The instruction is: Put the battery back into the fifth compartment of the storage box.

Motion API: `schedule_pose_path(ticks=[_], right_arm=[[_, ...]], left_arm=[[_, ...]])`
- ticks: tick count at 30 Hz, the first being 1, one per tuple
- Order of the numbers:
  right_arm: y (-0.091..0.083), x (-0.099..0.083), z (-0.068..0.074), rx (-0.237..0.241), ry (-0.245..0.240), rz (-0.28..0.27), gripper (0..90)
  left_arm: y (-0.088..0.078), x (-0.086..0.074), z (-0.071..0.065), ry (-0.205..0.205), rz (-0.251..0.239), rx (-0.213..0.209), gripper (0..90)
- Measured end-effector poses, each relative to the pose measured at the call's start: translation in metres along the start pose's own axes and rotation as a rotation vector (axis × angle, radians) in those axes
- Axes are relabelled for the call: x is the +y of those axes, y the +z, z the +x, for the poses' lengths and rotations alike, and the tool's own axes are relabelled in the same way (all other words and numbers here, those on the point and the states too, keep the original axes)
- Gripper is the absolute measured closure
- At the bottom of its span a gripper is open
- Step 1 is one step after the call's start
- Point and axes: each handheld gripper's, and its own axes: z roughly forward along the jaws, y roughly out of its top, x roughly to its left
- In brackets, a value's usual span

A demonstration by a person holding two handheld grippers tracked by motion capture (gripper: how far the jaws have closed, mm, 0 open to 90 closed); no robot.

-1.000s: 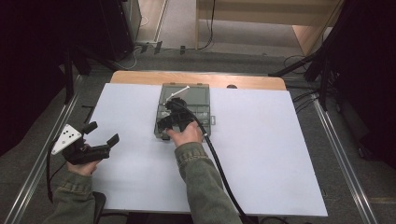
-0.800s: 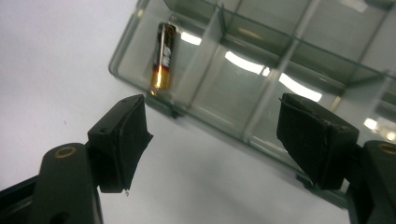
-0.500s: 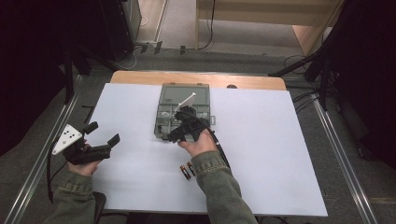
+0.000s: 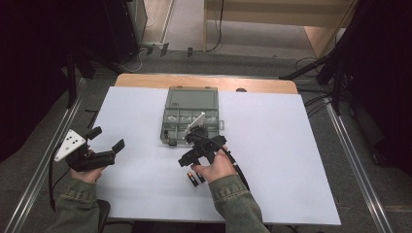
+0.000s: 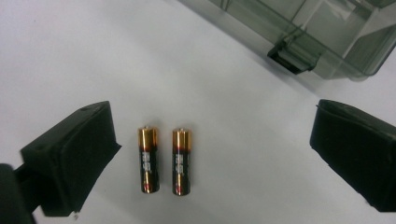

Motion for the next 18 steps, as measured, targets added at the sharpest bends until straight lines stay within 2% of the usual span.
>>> schedule_pose_path(ticks=[5, 13, 18], right_arm=[[0.003, -0.010, -0.002, 0.009, 0.007, 0.015, 6.7], [0.018, -0.018, -0.001, 0.019, -0.001, 0.076, 14.8], [0.024, -0.022, 0.003, 0.012, -0.033, 0.083, 26.6]], left_arm=[[0.000, 0.000, 0.000, 0.000, -0.003, 0.003, 2.5], [-0.001, 0.000, 0.001, -0.004, -0.014, 0.009, 2.6], [-0.002, 0.001, 0.002, -0.002, -0.016, 0.019, 2.6]])
